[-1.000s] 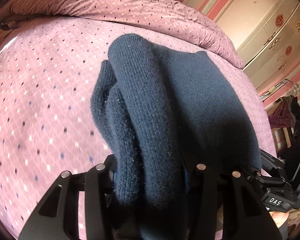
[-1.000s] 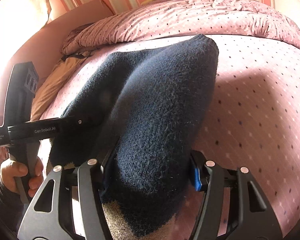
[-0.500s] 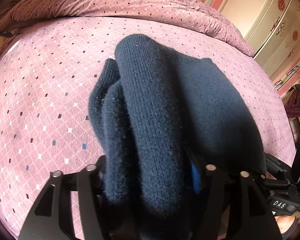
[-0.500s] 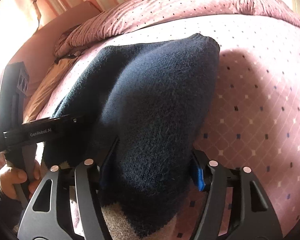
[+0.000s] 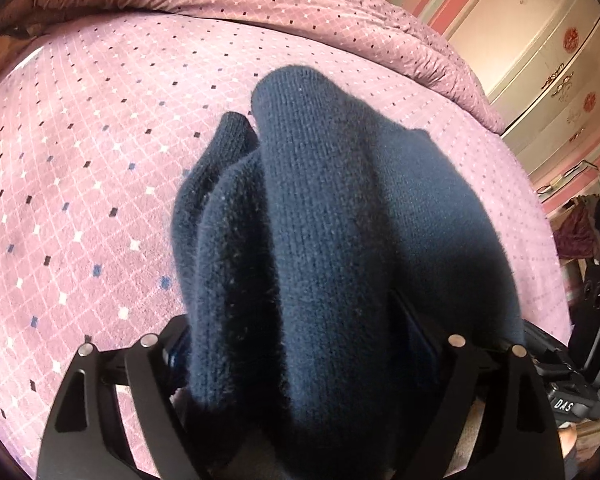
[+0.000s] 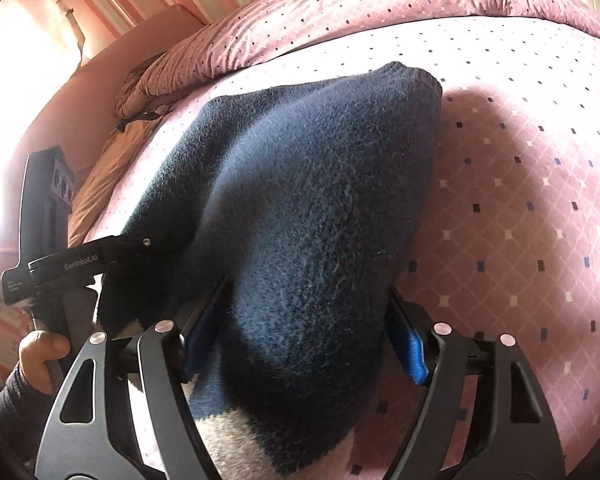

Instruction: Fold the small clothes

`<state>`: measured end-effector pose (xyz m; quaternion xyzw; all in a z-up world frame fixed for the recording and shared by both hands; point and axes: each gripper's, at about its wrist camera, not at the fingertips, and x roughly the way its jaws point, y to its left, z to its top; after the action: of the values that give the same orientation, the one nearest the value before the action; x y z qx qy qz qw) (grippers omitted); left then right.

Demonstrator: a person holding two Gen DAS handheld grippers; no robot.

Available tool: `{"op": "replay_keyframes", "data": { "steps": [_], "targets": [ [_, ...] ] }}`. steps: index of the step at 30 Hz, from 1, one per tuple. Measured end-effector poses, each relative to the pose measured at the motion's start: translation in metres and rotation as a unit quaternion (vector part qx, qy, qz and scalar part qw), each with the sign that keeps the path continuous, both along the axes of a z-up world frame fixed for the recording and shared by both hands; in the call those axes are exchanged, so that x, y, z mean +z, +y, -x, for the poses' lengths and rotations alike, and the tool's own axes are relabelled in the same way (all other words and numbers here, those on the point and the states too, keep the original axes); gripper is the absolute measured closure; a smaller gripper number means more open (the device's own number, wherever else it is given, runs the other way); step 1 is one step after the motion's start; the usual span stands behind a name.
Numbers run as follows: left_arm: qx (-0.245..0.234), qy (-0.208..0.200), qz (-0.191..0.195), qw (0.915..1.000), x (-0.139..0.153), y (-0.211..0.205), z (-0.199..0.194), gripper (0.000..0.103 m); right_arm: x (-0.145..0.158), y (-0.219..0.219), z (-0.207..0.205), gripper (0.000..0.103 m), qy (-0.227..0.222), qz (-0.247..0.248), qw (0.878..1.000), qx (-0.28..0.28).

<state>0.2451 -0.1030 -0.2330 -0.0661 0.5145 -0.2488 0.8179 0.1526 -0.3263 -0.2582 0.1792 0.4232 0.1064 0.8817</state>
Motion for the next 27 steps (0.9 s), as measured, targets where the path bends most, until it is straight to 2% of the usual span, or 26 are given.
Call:
{"op": "replay_keyframes", "data": {
  "steps": [1,3,7,11,15,19,23,27],
  "targets": [
    [-0.002,-0.002,-0.003,1.0000,0.003,0.000,0.001,0.018,0.006,-0.002,0.004,0.026,-0.008,0.005,1.000,-0.004],
    [-0.013,-0.006,-0.015,0.9998,0.009,0.001,0.004,0.018,0.017,-0.005,0.013,0.017,-0.027,0.017,0.999,-0.012],
    [-0.020,-0.037,-0.048,0.9979,0.021,0.005,0.014,0.018,0.038,-0.002,0.024,0.011,-0.053,0.092,0.994,-0.031],
    [-0.012,-0.109,-0.118,0.9869,0.041,0.003,0.031,0.016,0.054,0.022,0.036,0.003,-0.096,0.182,0.978,-0.035],
    [-0.014,-0.141,-0.162,0.9764,0.036,0.003,0.040,0.015,0.056,0.050,0.036,0.003,-0.109,0.257,0.960,-0.027],
    [-0.019,-0.170,-0.198,0.9652,0.021,0.006,0.050,0.013,0.054,0.060,0.037,0.003,-0.114,0.278,0.953,-0.024],
    [-0.018,-0.213,-0.219,0.9521,0.003,0.009,0.058,0.010,0.052,0.061,0.039,0.003,-0.115,0.271,0.955,-0.031],
    [-0.009,-0.235,-0.206,0.9499,-0.008,0.021,0.059,0.003,0.046,0.060,0.042,0.003,-0.105,0.269,0.956,-0.047]
  ]
}}
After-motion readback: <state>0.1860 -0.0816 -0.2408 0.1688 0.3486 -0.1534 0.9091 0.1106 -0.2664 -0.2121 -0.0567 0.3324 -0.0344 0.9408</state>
